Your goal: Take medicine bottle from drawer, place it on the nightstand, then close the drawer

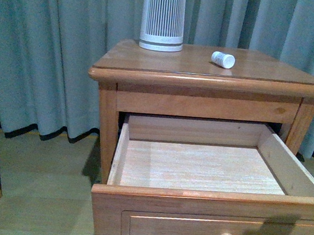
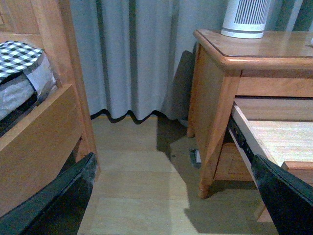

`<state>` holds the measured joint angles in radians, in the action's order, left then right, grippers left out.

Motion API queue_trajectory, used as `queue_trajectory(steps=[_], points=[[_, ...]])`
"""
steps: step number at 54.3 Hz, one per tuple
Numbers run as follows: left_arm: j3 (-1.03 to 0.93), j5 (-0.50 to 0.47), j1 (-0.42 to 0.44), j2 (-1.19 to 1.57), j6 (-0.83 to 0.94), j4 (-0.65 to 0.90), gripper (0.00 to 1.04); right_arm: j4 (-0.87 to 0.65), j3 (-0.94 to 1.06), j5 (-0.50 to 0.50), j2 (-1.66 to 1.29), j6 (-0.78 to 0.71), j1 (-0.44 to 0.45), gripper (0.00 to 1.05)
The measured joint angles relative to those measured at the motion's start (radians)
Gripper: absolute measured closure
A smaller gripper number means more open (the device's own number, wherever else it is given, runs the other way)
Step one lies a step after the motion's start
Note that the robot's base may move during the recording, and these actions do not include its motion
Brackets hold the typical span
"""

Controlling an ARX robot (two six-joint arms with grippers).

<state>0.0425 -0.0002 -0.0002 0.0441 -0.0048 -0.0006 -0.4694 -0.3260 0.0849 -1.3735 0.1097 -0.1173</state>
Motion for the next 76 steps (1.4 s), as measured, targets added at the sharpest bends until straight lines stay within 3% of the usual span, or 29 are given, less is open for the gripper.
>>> queue_trajectory(steps=[7,10,25,42,54,61,76], points=[[0.000,0.000,0.000,0.000,0.000,0.000,0.07,-0.390,-0.063,-0.079,-0.299,-0.119,0.000,1.02],[0.000,0.000,0.000,0.000,0.000,0.000,0.07,-0.485,-0.118,-0.090,-0.420,-0.161,0.000,1.02],[0.000,0.000,0.000,0.000,0.000,0.000,0.07,-0.364,-0.576,-0.132,-0.833,-0.227,0.016,1.02],[0.000,0.000,0.000,0.000,0.000,0.000,0.07,-0.309,-1.009,-0.139,-1.041,-0.310,0.018,1.02],[0.000,0.000,0.000,0.000,0.000,0.000,0.07,-0.301,-1.045,-0.111,-1.079,-0.333,0.022,1.02],[0.000,0.000,0.000,0.000,0.000,0.000,0.07,-0.298,-0.992,-0.059,-1.048,-0.273,0.023,1.02],[0.000,0.000,0.000,0.000,0.000,0.000,0.07,-0.093,-0.546,0.074,-0.706,0.150,-0.006,1.02]])
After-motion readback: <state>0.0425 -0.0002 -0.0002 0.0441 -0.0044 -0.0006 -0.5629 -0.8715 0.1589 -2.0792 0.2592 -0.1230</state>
